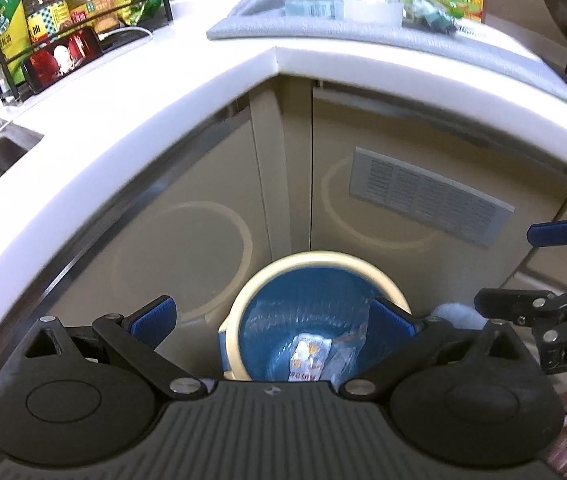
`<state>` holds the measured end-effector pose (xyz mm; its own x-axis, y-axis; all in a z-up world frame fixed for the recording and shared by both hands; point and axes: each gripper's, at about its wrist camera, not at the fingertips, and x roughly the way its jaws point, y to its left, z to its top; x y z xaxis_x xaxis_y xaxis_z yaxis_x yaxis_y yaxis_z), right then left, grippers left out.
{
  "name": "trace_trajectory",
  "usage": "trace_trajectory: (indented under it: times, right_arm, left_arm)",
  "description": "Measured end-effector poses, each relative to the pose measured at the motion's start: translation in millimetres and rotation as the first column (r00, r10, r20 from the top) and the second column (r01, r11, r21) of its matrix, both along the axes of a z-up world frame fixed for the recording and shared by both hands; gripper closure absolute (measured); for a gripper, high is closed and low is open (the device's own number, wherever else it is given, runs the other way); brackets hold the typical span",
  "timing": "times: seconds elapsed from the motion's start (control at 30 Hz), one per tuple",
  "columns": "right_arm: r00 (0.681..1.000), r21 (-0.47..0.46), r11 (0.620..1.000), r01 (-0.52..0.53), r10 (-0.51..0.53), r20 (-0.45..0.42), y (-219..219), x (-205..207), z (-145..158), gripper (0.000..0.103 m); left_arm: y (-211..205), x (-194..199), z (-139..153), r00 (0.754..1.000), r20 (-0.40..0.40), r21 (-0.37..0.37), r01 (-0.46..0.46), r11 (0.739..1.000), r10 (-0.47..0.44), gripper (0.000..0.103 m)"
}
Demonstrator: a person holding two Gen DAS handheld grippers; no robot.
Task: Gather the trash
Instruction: 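Raise both tools from the bin back toward the counter mat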
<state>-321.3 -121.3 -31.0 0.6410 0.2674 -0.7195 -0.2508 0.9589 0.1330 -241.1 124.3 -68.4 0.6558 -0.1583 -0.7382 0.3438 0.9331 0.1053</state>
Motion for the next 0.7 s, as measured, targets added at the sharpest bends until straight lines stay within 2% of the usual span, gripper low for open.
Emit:
trace_trajectory:
  times: [0.2,0.37,0.57,0.7]
  right_arm:
    - [0.994,0.088,0.996,0.021,-0.030,0.103,-21.7,12.6,32.6,0.006]
    - [0.978,0.184,0.981,0.063,-0.098,0.184,-49.0,28.3,58.8,0.005]
    - [0.911,0.143,0.973,0.181,-0.221,0.349,-75.0,54.7,80.6,0.002]
    - [0.877,0.185,0.953,0.240,-0.294,0.380,-98.8,81.5,84.5,0.000]
  left_arm:
    - [-2.6,20.6,30.7,0.999,0.052,-0.047,-0.008,0.999,0.010,0.000]
    - [-13.9,40.2,54.2,0.994,0.113,-0.039,0.012,0.999,-0.007,0.000]
    - [-33.7,67.8,79.1,0.976,0.210,-0.014,0.063,0.998,-0.059,0.000]
    - [-45.3,90.6,93.0,0.970,0.236,-0.013,0.064,0.998,-0.059,0.000]
